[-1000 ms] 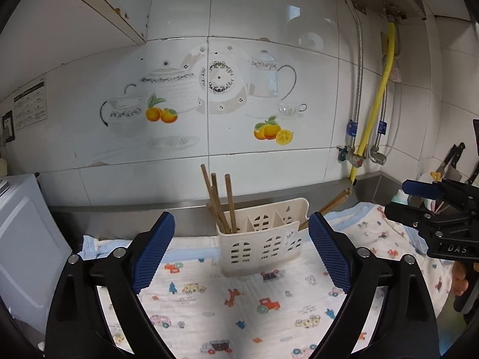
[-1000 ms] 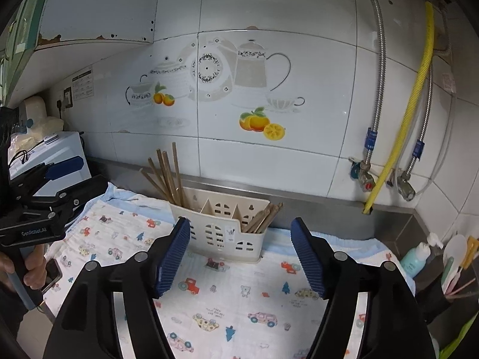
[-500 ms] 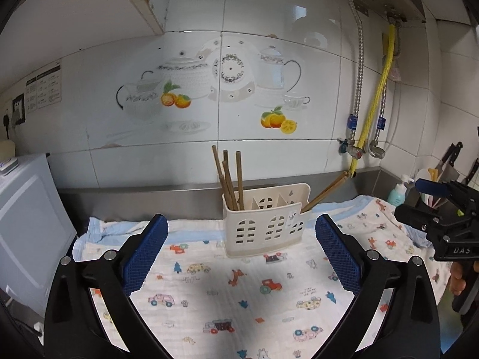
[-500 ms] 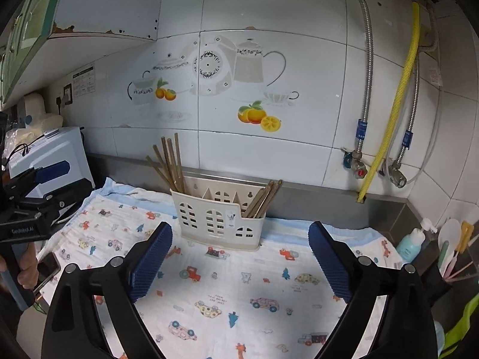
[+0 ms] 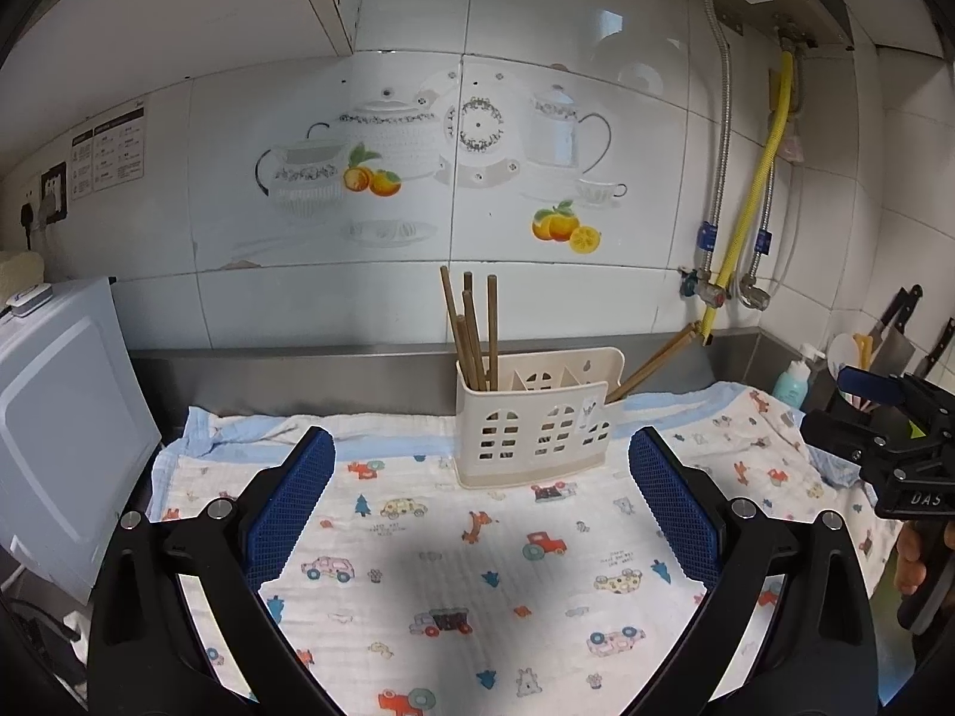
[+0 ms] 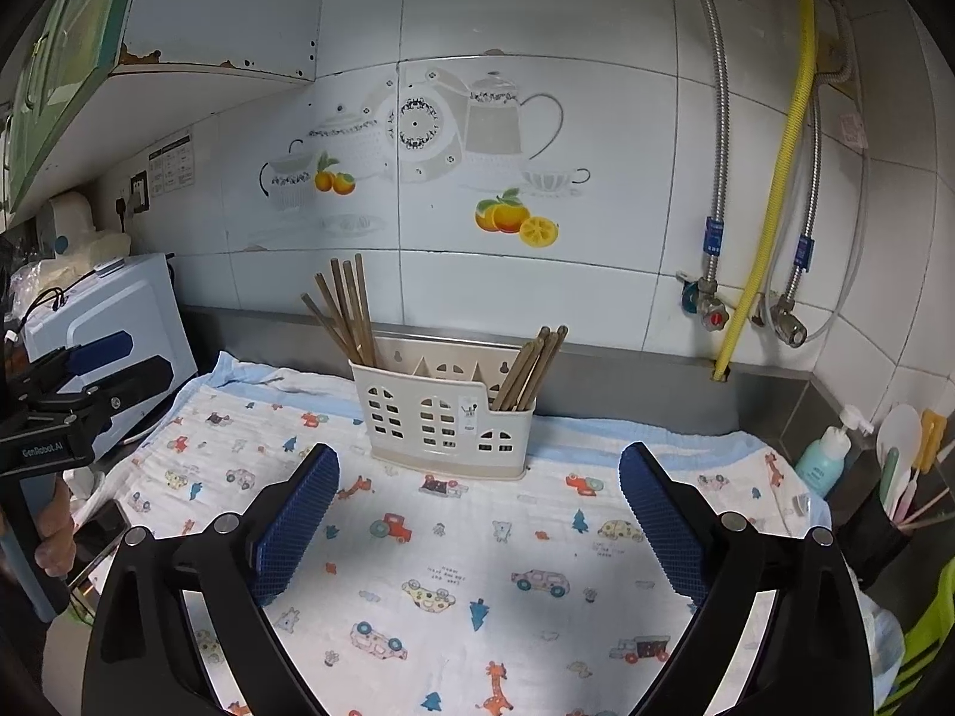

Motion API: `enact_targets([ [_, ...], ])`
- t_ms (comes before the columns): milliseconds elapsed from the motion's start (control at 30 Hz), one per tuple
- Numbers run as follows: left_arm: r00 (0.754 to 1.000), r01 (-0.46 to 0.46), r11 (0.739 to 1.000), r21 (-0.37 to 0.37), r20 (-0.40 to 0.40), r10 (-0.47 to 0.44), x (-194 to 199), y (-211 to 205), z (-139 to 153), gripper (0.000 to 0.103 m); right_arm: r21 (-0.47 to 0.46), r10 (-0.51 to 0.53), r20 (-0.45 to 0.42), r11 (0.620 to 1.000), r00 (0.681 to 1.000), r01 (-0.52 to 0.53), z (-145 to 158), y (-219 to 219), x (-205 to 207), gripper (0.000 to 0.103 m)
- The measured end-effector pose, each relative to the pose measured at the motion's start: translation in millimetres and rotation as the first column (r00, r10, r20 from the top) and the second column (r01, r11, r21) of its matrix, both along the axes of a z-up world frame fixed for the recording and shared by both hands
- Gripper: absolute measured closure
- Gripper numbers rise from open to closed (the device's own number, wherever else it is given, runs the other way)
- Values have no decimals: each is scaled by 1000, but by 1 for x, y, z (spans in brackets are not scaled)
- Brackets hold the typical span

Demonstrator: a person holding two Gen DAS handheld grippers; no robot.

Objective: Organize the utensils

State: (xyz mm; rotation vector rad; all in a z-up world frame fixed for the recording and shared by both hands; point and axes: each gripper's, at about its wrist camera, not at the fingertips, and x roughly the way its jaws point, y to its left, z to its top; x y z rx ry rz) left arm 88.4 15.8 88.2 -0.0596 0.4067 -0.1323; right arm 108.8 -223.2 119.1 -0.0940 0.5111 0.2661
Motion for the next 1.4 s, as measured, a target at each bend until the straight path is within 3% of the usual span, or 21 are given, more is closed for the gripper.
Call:
enact_targets([
  [600, 1000, -7, 1000, 27, -15, 8, -17, -3, -18, 5, 42, -12, -17, 999, 1000, 13, -19, -4, -21, 10],
  [1400, 998, -20, 999, 36, -63, 22, -35, 1, -43, 5, 8, -61, -25, 998, 998, 61, -43, 2, -45, 9],
])
